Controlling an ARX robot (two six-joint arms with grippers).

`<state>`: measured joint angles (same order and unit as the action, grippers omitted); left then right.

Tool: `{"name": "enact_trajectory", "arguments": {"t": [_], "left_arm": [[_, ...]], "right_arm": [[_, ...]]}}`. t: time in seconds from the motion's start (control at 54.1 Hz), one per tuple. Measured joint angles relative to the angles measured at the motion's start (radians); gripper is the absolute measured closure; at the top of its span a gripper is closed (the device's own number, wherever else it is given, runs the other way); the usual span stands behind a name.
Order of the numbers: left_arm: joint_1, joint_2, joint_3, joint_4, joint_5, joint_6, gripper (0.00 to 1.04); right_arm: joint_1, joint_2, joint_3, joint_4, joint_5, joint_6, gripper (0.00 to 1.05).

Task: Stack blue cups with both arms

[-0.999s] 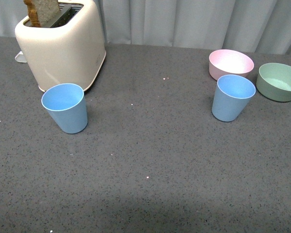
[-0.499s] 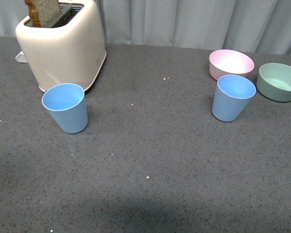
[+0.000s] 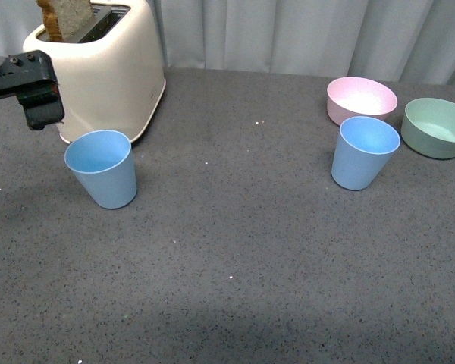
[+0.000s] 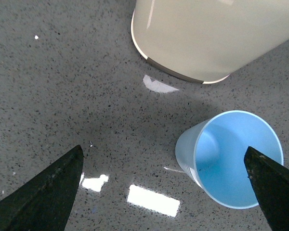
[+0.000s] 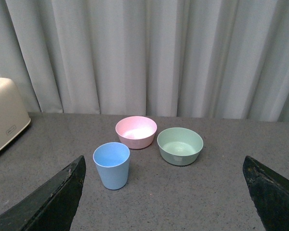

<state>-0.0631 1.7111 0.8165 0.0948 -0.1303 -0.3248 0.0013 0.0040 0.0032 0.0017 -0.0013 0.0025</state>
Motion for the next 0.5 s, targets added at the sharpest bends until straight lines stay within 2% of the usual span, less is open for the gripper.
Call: {"name": "enact_trajectory", "arguments": {"t": [0.24, 0.499], "left_arm": [[0.0, 0.114, 0.095, -0.099, 0.074, -0.055, 0.07], [0.001, 0.212, 0.193, -0.193, 0.108, -0.075, 0.09]], "right_arm": [[0.0, 0.0, 0.0, 0.0, 0.0, 0.0, 0.1], [0.0, 0.0, 0.0, 0.0, 0.0, 0.0, 0.1]]}}
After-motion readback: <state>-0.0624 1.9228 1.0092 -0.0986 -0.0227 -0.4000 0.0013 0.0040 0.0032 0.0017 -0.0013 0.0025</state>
